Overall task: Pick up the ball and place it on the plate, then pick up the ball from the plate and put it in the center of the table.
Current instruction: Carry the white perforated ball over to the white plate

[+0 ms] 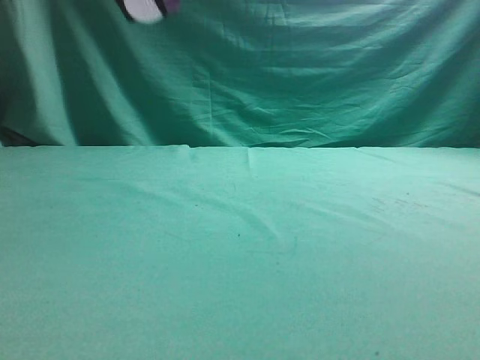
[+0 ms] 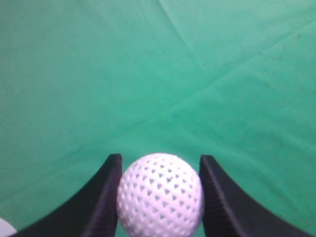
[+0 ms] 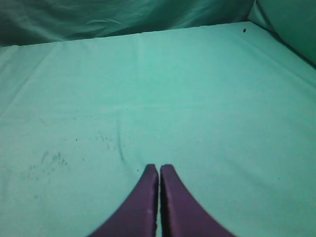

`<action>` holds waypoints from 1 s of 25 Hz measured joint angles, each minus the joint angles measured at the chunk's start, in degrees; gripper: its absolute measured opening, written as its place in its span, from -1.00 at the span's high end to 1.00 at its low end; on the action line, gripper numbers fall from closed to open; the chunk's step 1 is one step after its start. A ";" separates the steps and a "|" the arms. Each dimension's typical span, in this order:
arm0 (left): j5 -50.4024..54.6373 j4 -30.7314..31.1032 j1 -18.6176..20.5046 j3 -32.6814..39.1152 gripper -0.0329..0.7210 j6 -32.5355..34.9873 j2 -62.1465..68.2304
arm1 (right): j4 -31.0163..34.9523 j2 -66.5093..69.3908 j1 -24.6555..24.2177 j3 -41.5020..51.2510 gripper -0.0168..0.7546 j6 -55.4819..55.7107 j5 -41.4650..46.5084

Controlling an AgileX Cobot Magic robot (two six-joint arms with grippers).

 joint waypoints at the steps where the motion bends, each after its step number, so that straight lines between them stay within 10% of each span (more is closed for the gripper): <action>1: -0.87 0.56 0.00 1.15 0.09 -0.23 -2.07 | 0.64 0.00 0.00 0.00 0.96 0.00 -0.35; 10: -4.56 8.47 0.30 22.65 0.09 -5.92 -20.93 | 27.20 0.00 0.00 0.00 0.96 0.00 -17.03; 25: -9.73 10.41 21.69 39.18 0.09 -10.35 -32.01 | 29.38 17.39 1.71 -18.12 0.96 -11.70 10.30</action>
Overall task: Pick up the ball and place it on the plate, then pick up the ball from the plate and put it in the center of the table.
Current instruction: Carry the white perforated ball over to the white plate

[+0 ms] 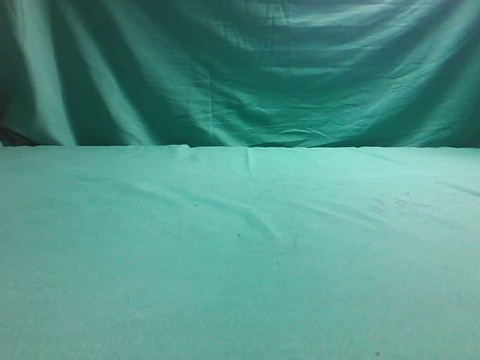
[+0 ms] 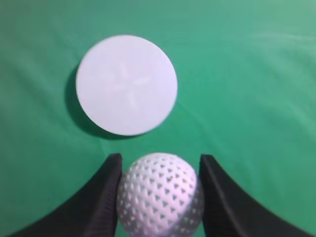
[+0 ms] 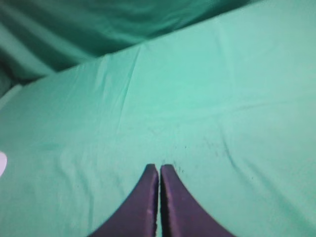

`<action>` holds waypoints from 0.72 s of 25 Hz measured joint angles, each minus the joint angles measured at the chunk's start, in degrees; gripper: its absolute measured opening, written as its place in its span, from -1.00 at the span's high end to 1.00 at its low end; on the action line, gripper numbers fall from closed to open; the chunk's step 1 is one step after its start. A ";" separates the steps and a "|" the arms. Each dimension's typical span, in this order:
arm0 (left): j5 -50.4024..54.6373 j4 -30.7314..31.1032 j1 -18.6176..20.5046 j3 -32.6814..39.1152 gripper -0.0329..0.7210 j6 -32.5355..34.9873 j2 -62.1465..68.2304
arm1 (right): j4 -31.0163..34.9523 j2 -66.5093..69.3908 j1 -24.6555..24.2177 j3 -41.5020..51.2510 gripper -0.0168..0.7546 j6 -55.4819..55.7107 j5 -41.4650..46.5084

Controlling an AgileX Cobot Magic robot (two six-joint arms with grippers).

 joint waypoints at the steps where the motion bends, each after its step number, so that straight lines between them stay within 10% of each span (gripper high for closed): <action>1: -0.91 0.12 0.60 0.00 0.09 0.00 0.21 | 0.00 1.23 0.66 -0.13 0.96 0.00 0.00; 8: -3.35 -0.11 4.91 0.00 0.09 1.48 6.21 | -3.25 4.96 1.64 -3.54 0.96 -6.05 2.90; 18: -8.52 2.65 5.18 0.03 0.09 1.84 13.90 | -26.76 22.41 1.64 -14.89 0.96 -0.92 20.15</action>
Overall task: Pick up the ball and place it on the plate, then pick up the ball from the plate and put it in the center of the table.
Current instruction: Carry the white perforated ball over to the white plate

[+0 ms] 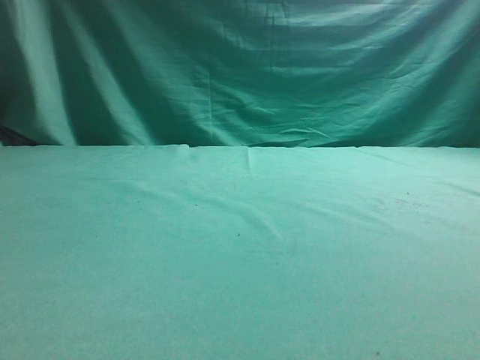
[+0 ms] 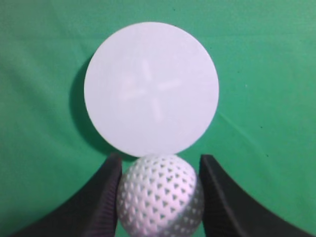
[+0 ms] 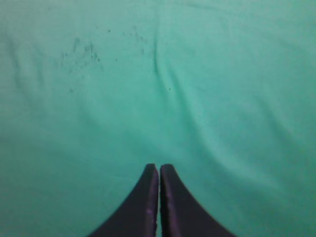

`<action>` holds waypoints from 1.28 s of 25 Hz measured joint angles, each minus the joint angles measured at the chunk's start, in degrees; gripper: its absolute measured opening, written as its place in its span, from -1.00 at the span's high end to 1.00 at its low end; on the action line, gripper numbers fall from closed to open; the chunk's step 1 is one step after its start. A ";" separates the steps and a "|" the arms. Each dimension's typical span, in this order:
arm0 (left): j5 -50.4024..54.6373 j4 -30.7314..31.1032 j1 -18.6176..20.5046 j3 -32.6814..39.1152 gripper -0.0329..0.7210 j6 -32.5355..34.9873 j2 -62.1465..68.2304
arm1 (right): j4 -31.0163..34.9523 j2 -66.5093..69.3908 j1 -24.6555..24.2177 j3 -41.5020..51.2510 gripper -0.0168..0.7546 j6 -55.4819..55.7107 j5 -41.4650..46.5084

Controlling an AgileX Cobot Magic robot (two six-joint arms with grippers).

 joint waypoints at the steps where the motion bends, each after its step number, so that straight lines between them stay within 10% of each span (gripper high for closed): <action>1: -0.78 0.26 0.00 0.00 0.09 0.00 0.95 | -0.28 1.25 0.16 -0.11 0.96 0.29 0.11; 17: -9.22 7.38 7.69 -1.12 0.09 -5.16 6.07 | -0.51 18.02 11.70 -0.45 0.96 2.27 -8.93; 32: -12.29 -0.04 7.72 -1.59 0.09 2.07 13.04 | -0.29 22.27 14.78 -0.58 0.96 2.27 -14.57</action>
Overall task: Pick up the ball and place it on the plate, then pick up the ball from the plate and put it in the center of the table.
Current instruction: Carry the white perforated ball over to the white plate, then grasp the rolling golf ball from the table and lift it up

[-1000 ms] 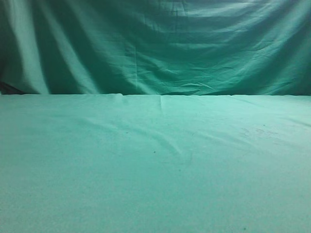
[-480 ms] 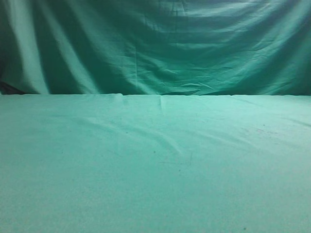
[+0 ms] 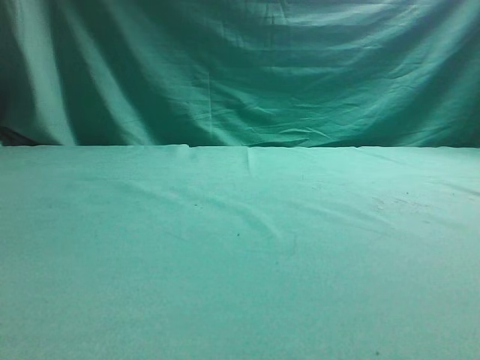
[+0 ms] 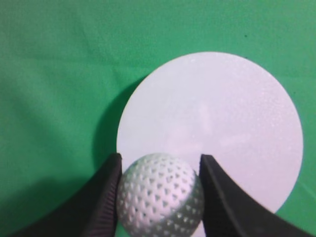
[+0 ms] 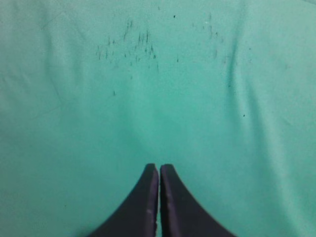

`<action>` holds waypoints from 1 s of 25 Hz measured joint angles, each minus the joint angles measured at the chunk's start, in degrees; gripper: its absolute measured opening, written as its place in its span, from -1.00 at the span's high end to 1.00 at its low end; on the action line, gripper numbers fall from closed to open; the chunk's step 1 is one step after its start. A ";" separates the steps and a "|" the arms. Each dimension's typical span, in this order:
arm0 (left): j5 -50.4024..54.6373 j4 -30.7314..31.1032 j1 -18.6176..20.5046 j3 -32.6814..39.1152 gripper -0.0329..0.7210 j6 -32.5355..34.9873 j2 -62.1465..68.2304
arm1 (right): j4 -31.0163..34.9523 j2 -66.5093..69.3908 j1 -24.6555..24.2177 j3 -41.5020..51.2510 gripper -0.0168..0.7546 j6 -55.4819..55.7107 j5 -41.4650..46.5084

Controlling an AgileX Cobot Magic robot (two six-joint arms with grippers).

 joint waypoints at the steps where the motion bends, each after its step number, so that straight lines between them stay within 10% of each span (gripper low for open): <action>1: 0.00 0.00 0.00 -0.10 0.09 0.03 0.39 | 0.00 0.00 0.00 0.00 0.96 0.00 0.00; 6: 0.50 -1.71 0.00 -2.56 0.09 0.13 1.68 | 0.82 0.00 0.00 0.00 0.96 0.00 -0.28; 11: 9.36 -6.45 0.09 -9.76 -0.73 0.50 2.31 | 1.92 0.00 0.00 0.00 0.96 0.00 -0.81; 15: 19.97 -14.86 0.09 -21.19 -0.79 5.50 2.31 | 1.92 0.00 0.00 0.00 0.96 0.00 -0.89; 25: 33.26 -47.69 -0.18 -36.49 0.81 28.58 1.49 | 1.92 0.13 0.00 -5.10 0.96 0.00 4.52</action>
